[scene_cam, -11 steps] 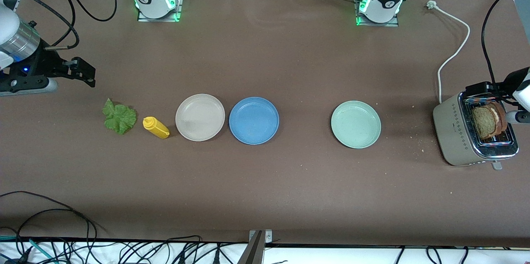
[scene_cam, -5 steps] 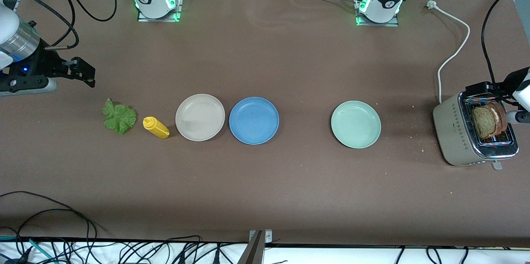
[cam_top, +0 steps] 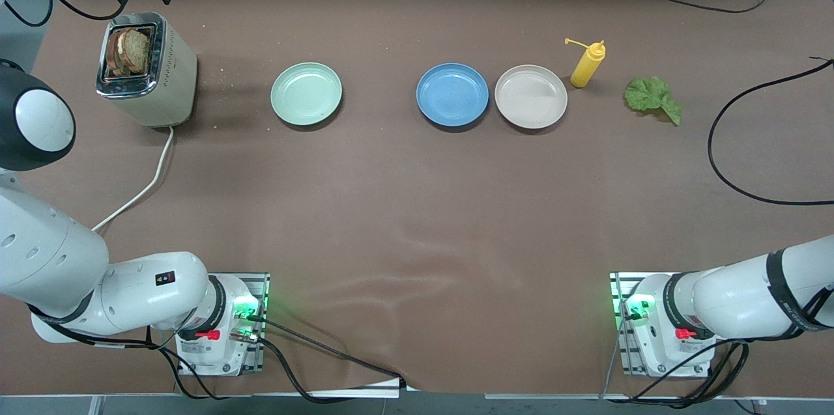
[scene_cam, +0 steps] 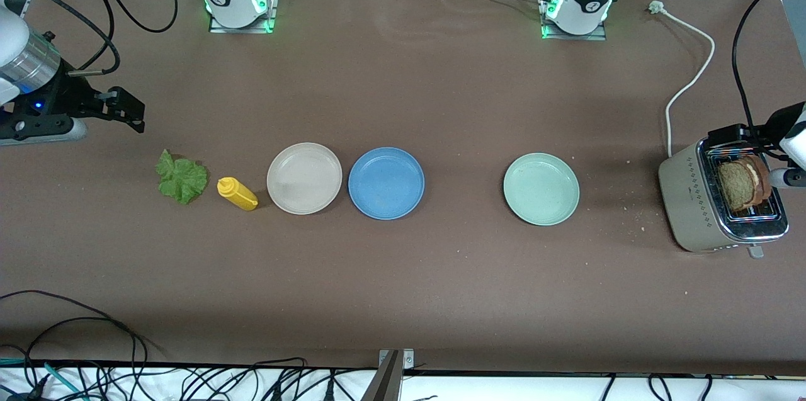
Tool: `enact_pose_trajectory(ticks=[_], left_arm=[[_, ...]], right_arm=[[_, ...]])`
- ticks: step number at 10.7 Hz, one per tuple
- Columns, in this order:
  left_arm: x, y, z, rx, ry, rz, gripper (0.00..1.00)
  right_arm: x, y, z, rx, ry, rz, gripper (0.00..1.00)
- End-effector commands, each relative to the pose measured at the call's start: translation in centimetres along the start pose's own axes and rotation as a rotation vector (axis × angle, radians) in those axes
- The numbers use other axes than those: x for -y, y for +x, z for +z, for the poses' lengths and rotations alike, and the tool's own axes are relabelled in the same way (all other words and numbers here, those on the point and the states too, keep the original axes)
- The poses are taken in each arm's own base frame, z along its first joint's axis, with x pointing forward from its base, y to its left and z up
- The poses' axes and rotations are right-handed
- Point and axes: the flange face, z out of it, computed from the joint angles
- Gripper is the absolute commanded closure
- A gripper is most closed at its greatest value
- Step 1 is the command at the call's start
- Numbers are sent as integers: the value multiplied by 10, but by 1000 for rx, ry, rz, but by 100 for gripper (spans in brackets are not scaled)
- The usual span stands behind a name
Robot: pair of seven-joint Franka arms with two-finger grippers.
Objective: Make sandwich in blue plate with both arms
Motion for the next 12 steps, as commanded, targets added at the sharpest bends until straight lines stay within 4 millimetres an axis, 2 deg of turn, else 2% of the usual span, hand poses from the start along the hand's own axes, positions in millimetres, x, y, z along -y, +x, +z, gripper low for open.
enact_pose_trajectory(ticks=[1, 12], left_arm=[[-1, -2, 0, -2, -15, -3, 0], [0, 0, 4, 6, -17, -3, 0]], right_arm=[[-2, 5, -6, -13, -7, 10, 0], [-2, 7, -12, -33, -3, 15, 0]])
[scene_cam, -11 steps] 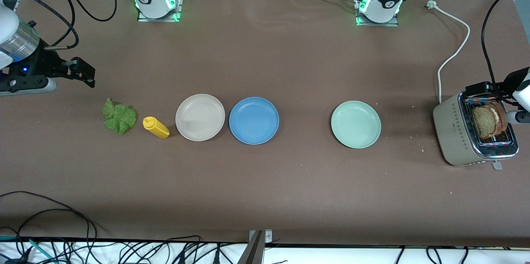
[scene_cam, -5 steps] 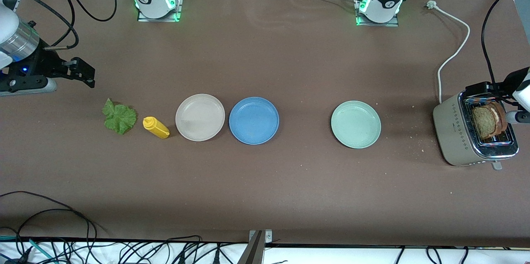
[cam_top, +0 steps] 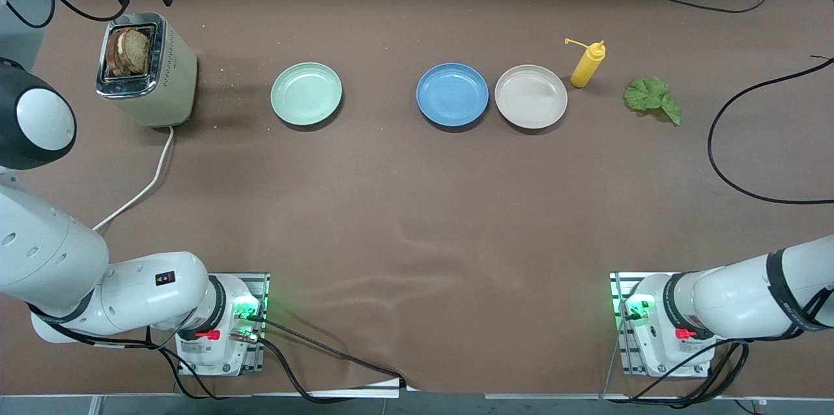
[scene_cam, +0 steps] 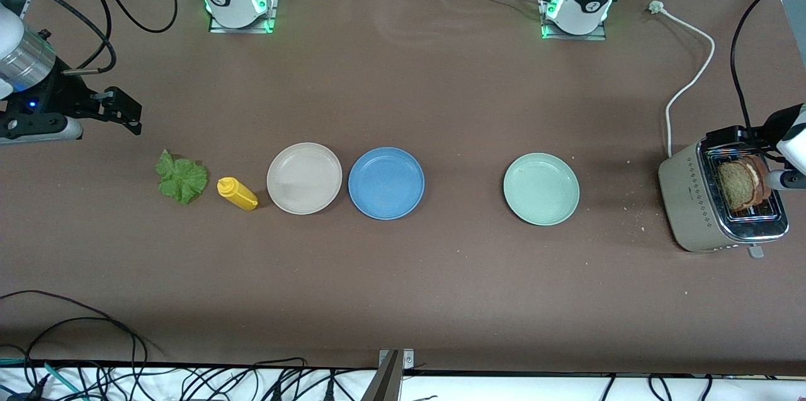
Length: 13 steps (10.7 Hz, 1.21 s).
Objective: Make sandwich in blue plate with both arms
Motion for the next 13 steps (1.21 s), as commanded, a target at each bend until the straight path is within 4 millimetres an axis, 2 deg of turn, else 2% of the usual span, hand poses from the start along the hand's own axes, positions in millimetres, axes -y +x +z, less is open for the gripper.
enact_pose_trajectory(ticks=[1, 5, 7, 9, 10, 13], left_arm=[[1, -2, -2, -6, -15, 2, 0], [7, -2, -1, -7, -7, 0, 0], [31, 1, 6, -4, -13, -32, 0], [49, 10, 22, 0, -13, -52, 0], [68, 9, 22, -24, 5, -77, 0], [93, 22, 40, -42, 55, -94, 0]], right_arm=[[-1, 4, -5, -6, -2, 14, 0], [-1, 4, -5, -6, -2, 14, 0], [-1, 5, -4, -5, -3, 14, 0], [-1, 5, -5, -11, -3, 14, 0], [-1, 5, -5, -11, -3, 14, 0], [-1, 5, -5, -11, -3, 13, 0]])
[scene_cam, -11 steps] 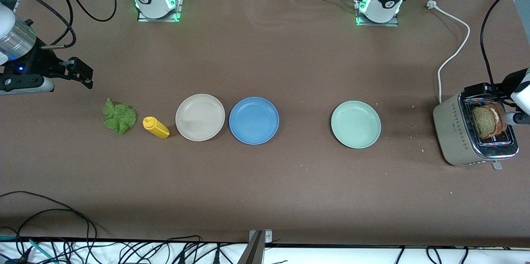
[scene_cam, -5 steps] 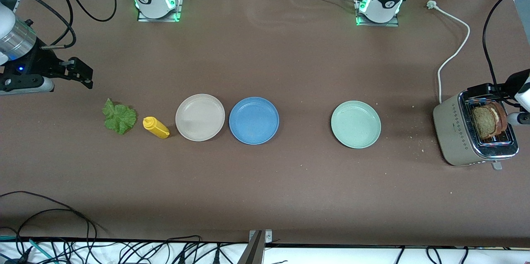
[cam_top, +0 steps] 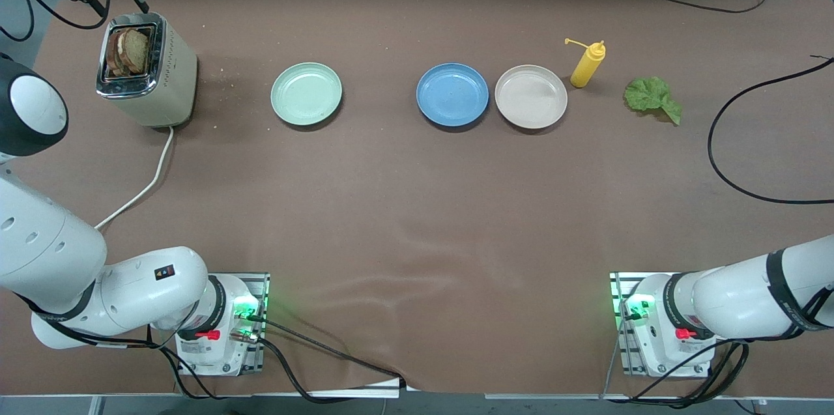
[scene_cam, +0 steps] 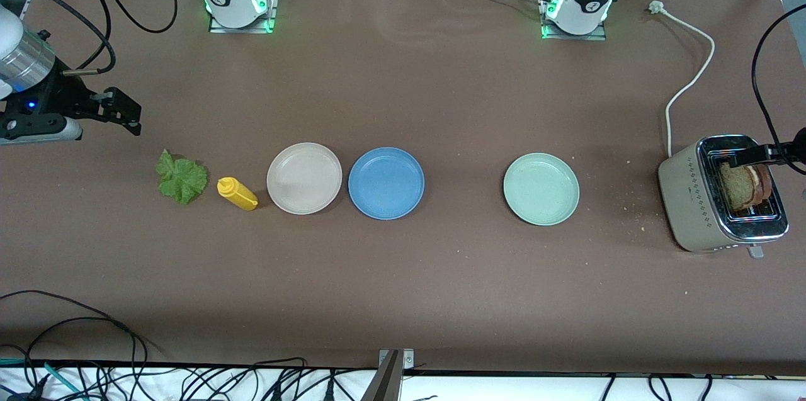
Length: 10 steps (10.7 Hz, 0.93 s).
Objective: Make sandwich in blue plate with both arms
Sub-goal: 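Lower the left gripper over the bread slices in the toaster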
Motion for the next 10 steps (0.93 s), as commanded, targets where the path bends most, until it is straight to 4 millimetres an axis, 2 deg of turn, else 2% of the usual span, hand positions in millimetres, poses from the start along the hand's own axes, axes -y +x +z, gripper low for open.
enact_pose_trajectory(ticks=[1, 3, 7, 10], left_arm=[[16, 15, 18, -12, 66, 14, 0], [22, 24, 39, 14, 80, 17, 0], [33, 33, 64, 38, 134, 24, 2], [33, 37, 77, 58, 129, 26, 4]], right_arm=[[-1, 5, -5, -9, -2, 13, 0], [-1, 5, -5, -9, -1, 13, 0], [-1, 5, -5, -11, -2, 13, 0], [-1, 5, -5, -11, -2, 13, 0]])
